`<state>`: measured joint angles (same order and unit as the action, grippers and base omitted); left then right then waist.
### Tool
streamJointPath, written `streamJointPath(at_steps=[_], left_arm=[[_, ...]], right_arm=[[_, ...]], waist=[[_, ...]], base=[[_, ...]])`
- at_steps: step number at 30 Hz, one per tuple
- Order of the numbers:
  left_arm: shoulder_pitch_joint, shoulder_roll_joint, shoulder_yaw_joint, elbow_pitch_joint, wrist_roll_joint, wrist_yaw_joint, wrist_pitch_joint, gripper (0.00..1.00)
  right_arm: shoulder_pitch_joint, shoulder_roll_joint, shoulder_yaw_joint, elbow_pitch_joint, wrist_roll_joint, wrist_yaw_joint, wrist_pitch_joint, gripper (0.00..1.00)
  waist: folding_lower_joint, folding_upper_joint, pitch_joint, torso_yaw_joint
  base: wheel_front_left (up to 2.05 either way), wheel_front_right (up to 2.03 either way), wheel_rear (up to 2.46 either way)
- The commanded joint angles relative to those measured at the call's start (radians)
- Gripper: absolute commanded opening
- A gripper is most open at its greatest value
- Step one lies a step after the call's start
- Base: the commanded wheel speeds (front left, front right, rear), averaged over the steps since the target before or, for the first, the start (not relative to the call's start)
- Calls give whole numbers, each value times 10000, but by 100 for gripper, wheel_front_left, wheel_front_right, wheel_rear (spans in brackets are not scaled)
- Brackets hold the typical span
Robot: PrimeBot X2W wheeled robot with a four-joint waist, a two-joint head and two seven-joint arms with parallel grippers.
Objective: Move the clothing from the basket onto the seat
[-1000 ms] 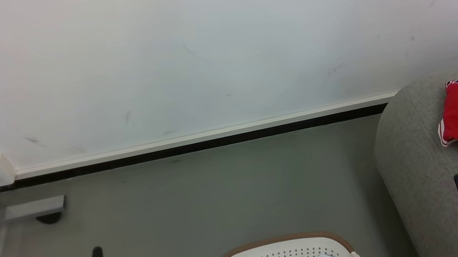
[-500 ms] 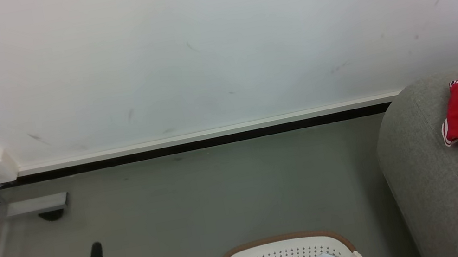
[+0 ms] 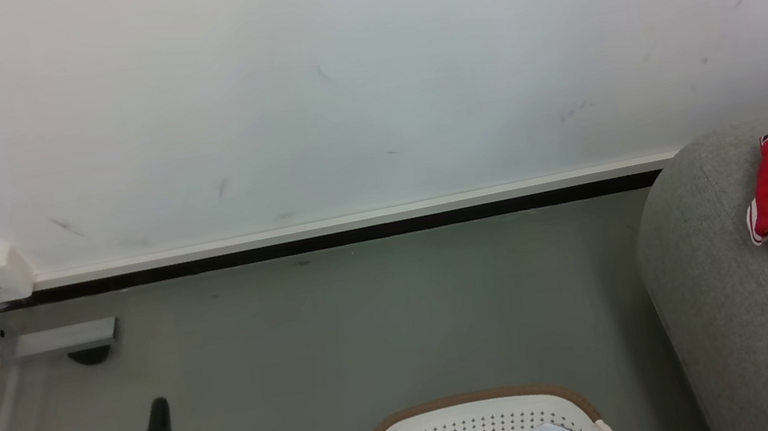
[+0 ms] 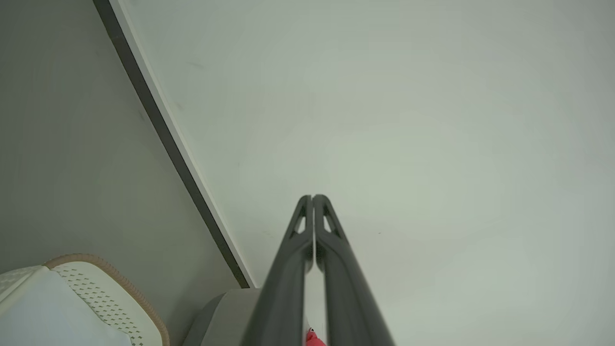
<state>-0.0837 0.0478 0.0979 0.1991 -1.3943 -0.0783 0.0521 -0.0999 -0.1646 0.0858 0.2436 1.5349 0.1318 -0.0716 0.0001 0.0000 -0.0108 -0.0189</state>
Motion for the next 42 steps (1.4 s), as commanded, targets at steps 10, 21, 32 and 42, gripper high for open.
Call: streamJointPath(at_steps=[10,21,32,42], left_arm=[[-194,47,113,-120,-861,53,271,0],[-231,46,161,-175,-1627,63,463,0],[-268,43,203,-220,-2243,109,653,0],[-260,43,199,-221,-2237,108,652,0]], right_arm=[[-199,-252,41,-110,1034,-17,75,0],[-220,-438,120,-143,1973,-19,82,0],[-219,-579,208,-181,2743,-21,97,0],[-207,-662,298,-212,2813,-21,19,0]], waist=[[-1,0,31,61],[-1,0,63,126],[-1,0,94,187],[-1,0,95,187]], base=[[0,0,0],[0,0,0],[0,0,0],[0,0,0]])
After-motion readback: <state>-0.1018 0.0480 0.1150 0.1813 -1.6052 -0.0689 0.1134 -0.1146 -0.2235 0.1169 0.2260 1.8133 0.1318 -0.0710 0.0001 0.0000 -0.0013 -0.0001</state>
